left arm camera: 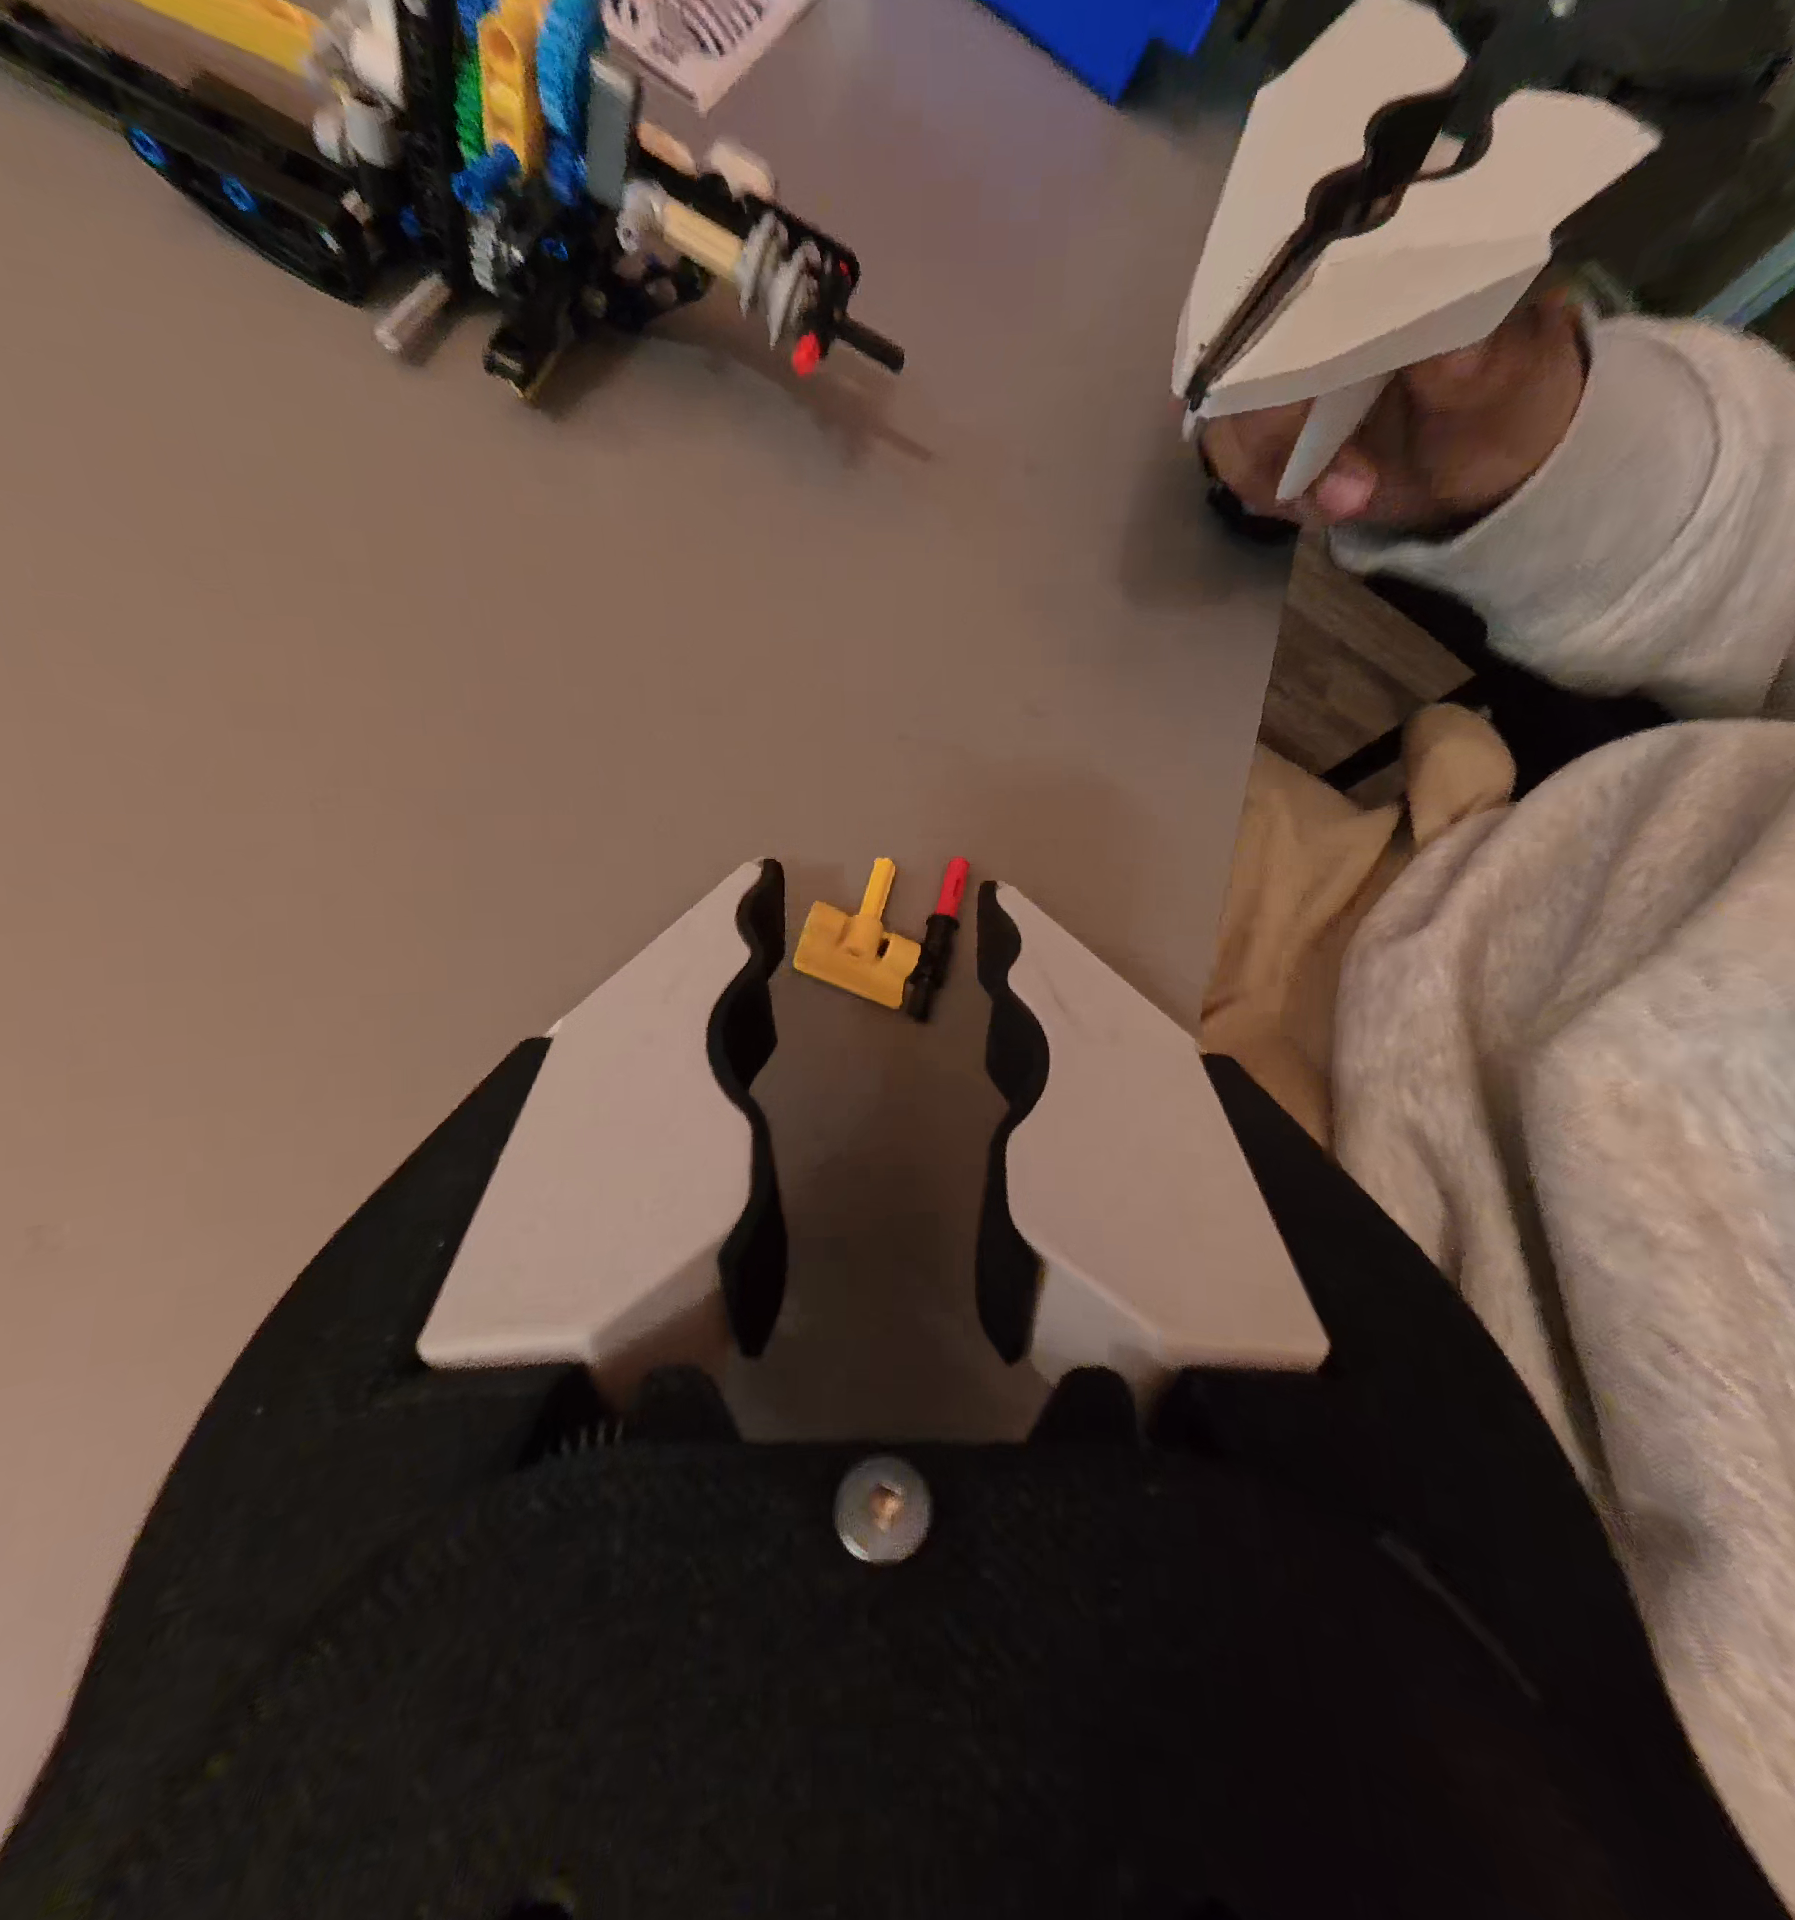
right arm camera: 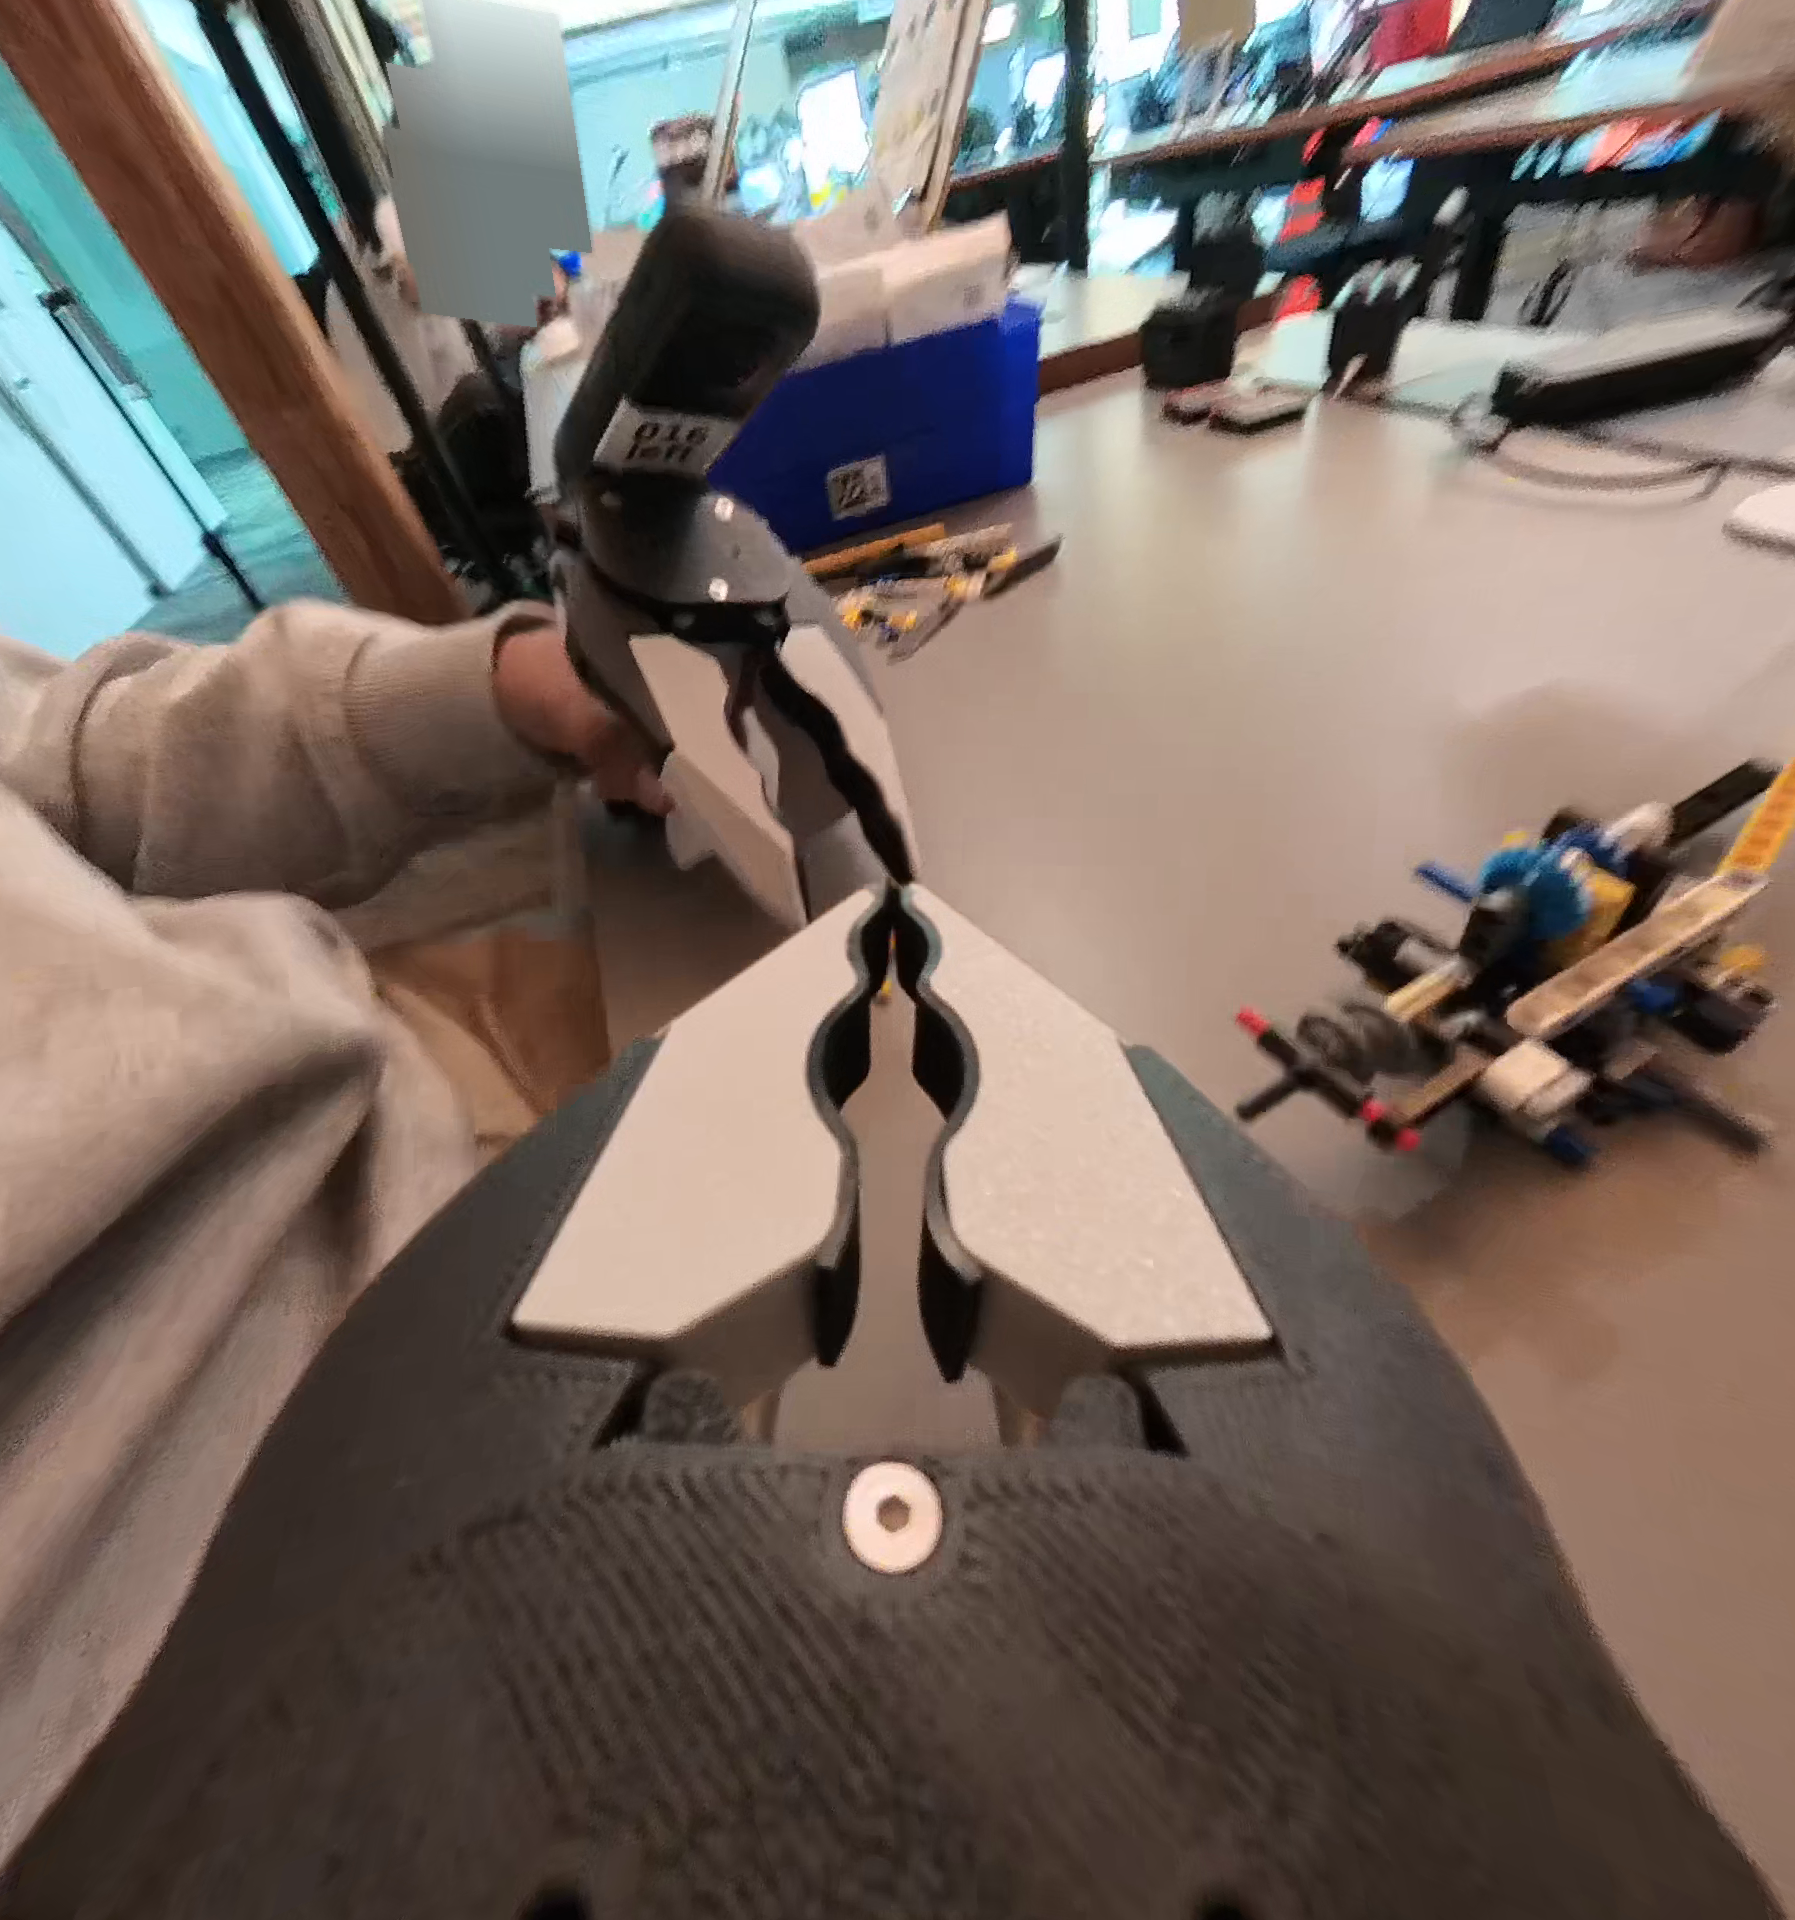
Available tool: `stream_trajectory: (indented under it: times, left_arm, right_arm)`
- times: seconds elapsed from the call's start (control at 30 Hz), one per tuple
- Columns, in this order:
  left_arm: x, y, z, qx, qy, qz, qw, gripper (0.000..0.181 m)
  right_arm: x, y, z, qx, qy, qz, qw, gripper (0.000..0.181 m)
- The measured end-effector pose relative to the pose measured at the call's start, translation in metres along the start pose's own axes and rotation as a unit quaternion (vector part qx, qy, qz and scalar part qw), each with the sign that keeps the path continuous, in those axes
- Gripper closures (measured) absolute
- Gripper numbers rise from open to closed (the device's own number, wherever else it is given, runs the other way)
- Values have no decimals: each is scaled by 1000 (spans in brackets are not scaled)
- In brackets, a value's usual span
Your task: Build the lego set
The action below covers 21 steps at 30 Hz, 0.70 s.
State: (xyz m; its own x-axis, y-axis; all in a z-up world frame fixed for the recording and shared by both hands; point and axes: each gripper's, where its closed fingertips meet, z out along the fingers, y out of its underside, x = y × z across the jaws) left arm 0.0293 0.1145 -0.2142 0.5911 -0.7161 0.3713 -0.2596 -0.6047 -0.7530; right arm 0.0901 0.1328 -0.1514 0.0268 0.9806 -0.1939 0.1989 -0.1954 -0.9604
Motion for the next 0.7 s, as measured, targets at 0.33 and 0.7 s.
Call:
stream_trajectory:
  times: [0.33, 0.7]
  left_arm:
    - [-35, -53, -44, 211, -56, -49, 975, 146]
    - [-43, -51, -49, 212, -83, -29, 973, 135]
  right_arm:
    - [37, -101, 35, 170, 81, -19, 982, 162]
    - [19, -64, 37, 125, 57, -25, 990, 166]
